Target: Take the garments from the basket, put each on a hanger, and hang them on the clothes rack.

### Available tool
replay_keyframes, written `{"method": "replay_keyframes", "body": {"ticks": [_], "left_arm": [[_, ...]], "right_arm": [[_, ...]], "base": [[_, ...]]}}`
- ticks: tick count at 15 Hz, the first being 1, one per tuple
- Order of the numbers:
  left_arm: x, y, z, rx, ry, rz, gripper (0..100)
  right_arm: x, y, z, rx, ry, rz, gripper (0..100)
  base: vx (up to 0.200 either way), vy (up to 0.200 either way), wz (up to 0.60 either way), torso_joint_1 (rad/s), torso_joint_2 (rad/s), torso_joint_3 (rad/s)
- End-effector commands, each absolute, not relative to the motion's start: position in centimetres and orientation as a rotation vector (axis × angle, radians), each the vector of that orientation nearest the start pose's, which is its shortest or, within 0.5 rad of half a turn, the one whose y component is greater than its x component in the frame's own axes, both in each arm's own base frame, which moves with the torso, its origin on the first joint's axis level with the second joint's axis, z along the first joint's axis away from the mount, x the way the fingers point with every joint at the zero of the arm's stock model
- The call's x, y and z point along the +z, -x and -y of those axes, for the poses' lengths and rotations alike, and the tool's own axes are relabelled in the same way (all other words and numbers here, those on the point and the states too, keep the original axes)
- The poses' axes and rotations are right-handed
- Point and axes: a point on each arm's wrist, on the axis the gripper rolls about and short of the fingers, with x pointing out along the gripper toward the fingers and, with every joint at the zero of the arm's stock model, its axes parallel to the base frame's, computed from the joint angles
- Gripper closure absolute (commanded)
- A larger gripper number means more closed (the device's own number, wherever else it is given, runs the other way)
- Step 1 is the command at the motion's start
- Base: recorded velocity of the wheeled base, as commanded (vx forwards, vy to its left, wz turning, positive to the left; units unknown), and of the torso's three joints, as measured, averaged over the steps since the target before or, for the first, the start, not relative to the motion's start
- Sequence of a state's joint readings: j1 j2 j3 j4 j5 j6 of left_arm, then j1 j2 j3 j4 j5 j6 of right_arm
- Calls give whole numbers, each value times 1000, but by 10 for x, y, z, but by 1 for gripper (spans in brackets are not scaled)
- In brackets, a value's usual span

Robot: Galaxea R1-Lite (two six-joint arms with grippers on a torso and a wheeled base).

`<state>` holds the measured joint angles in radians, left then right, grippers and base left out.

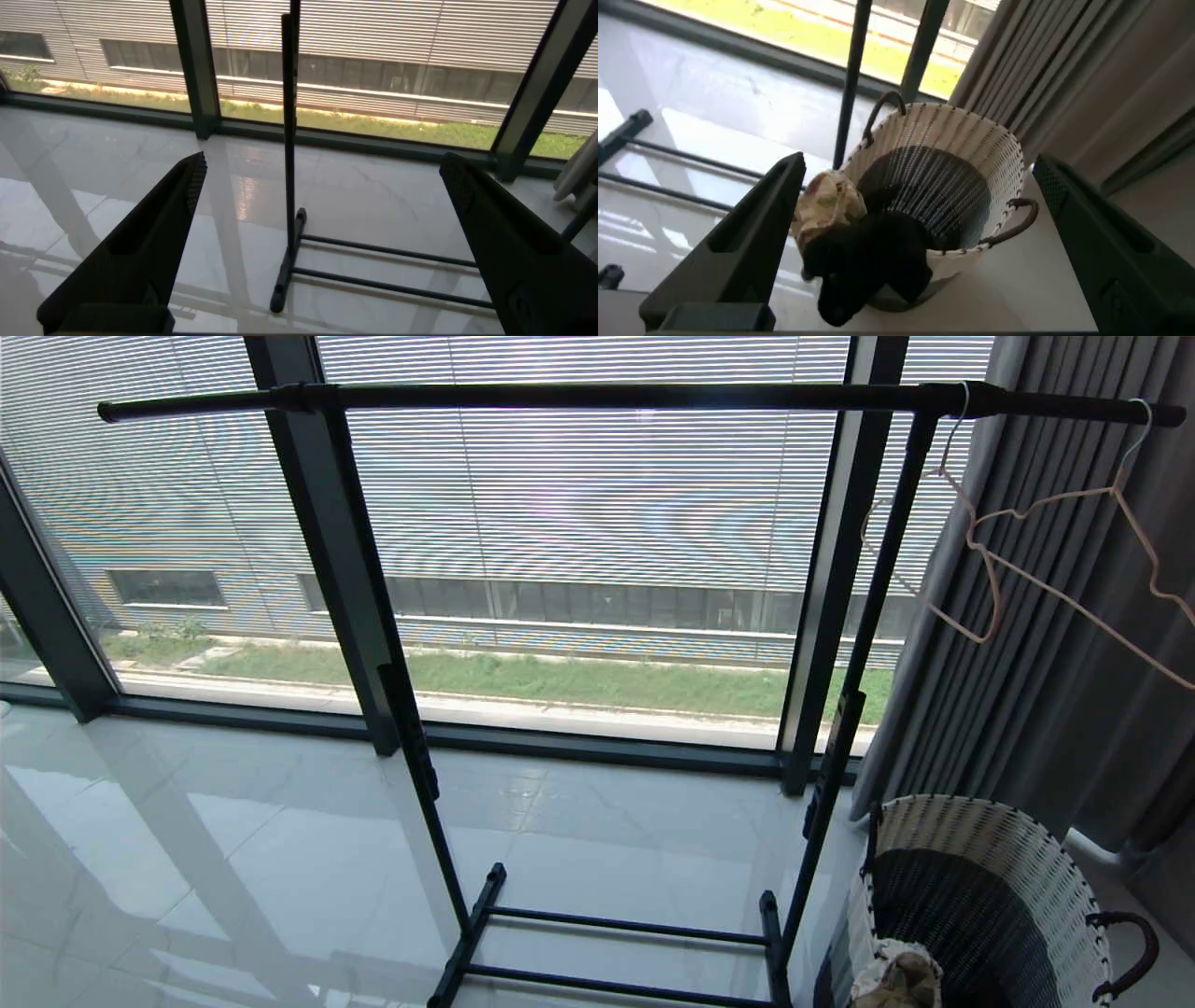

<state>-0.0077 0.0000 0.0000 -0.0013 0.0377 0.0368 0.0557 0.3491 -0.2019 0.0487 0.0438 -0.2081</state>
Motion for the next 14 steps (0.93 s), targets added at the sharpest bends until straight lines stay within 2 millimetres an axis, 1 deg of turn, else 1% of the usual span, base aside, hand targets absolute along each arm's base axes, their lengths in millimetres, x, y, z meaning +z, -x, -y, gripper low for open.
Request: {"method": "replay_keyframes", "body": {"ticks": [1,2,3,4,5,7,9,14], "left_arm": [[76,23,-1,31,-41,1,0],[76,23,-1,31,-41,1,0],[76,23,-1,31,-41,1,0],[76,23,-1,31,-41,1,0],[76,23,-1,31,-41,1,0],[76,23,-1,31,-40,1,0],[76,23,-1,31,-40,1,0],[76,23,-1,31,-40,1,0]], "right_arm": [[126,-85,-8,285,442,-705,0],[116,-100,-9,327,492,-800,0],[108,-112,-10,352,561,-856,0],[101,-118,-9,334,601,-891,0],[98,-120,-9,311,606,-879,0],[94,-117,-2,248,590,-883,0],[91,-114,-2,248,587,-898,0],[86,-110,-2,261,588,-922,0]], "base": [[0,0,0,0,0,0],[0,0,0,0,0,0],[0,0,0,0,0,0],[0,0,0,0,0,0],[0,0,0,0,0,0],[0,0,0,0,0,0],[0,0,0,-31,91,55],[0,0,0,-125,394,265]]}}
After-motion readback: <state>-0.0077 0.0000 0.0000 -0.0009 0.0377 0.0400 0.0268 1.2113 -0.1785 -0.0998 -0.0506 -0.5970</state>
